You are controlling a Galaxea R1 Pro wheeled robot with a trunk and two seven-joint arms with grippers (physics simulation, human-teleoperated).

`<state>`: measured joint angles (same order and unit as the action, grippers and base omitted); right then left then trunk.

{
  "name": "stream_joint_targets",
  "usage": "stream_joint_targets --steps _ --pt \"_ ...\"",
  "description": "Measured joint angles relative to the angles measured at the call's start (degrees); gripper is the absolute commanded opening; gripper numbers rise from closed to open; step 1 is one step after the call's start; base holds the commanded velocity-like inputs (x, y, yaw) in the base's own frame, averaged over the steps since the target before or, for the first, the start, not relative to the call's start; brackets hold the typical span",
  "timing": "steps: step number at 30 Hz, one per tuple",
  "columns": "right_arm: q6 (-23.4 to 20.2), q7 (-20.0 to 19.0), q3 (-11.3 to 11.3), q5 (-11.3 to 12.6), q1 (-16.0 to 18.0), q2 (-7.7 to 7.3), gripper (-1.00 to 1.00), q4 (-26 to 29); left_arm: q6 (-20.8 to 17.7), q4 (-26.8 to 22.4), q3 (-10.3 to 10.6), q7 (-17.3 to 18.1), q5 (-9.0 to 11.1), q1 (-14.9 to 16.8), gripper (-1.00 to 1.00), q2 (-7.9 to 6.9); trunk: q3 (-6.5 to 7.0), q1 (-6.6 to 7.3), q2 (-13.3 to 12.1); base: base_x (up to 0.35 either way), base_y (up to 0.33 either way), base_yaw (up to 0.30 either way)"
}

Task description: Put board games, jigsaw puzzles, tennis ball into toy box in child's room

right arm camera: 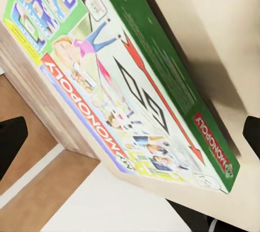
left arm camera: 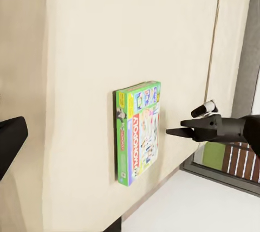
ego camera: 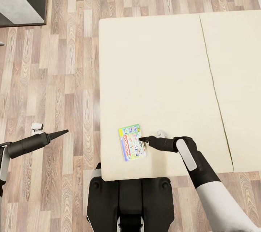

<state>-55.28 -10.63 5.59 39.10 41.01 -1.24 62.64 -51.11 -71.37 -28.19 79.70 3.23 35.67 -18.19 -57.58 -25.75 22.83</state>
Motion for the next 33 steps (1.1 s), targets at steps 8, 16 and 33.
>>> stream_joint_targets --steps 8,16,33 --pt "2.5 0.0 0.1 -0.6 0.5 0.62 1.00 -3.6 0.4 0.0 0.0 0.0 0.1 0.0 1.00 0.00 0.00 0.00 0.0 0.000 0.000 0.000" --pt "4.0 -0.3 0.2 -5.5 1.0 1.79 1.00 -6.2 0.4 0.0 0.0 -0.1 0.0 0.0 1.00 0.06 0.00 0.00 0.0 0.000 0.000 0.000" --pt "6.9 -1.1 5.6 -6.0 1.2 2.46 1.00 -6.6 0.4 0.0 0.1 -0.2 0.0 0.0 1.00 0.18 0.00 0.00 0.0 0.000 0.000 0.000"
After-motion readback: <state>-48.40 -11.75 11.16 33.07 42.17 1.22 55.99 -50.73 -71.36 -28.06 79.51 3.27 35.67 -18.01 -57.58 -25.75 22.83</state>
